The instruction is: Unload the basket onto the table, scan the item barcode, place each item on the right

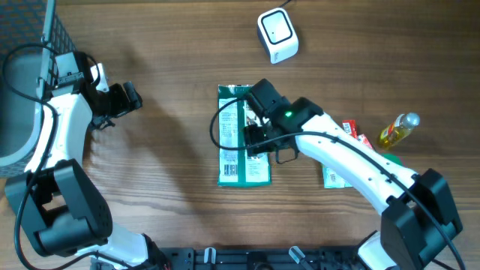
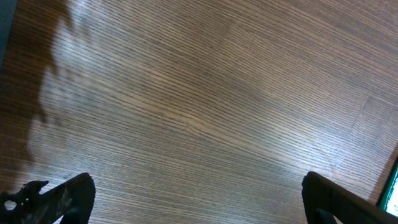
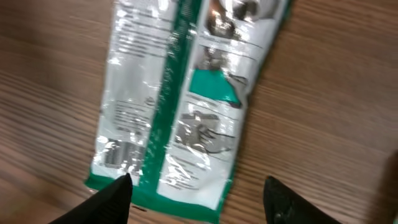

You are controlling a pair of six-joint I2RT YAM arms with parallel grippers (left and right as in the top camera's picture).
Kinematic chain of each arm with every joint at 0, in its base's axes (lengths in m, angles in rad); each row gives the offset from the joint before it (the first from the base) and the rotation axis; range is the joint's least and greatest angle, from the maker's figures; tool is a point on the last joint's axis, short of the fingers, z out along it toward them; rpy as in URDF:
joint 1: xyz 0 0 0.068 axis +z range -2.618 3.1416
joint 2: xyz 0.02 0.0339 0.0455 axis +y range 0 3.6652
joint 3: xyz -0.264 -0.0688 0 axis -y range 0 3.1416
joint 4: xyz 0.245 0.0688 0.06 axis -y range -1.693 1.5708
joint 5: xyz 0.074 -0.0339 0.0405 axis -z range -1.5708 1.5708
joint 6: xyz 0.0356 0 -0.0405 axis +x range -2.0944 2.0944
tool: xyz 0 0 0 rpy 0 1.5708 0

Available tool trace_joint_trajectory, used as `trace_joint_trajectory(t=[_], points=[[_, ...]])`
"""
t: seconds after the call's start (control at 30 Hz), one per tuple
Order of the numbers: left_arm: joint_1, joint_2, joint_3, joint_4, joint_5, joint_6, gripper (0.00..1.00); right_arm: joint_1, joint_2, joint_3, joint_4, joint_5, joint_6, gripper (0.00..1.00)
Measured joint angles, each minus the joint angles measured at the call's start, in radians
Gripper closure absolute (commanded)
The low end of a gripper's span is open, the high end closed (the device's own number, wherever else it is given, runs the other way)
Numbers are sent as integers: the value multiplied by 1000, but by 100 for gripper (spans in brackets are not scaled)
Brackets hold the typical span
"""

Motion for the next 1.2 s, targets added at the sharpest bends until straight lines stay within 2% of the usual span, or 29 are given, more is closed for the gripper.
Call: trace_joint_trajectory(t=[0.33, 0.87, 1.2], points=[[0, 0, 0, 0, 0, 0, 0, -40, 1, -99, 66, 0, 5, 31], [0, 0, 0, 0, 0, 0, 0, -40, 3, -301, 386, -88, 69, 31], [0, 0, 0, 0, 0, 0, 0, -40, 3, -301, 397, -132, 72, 25]])
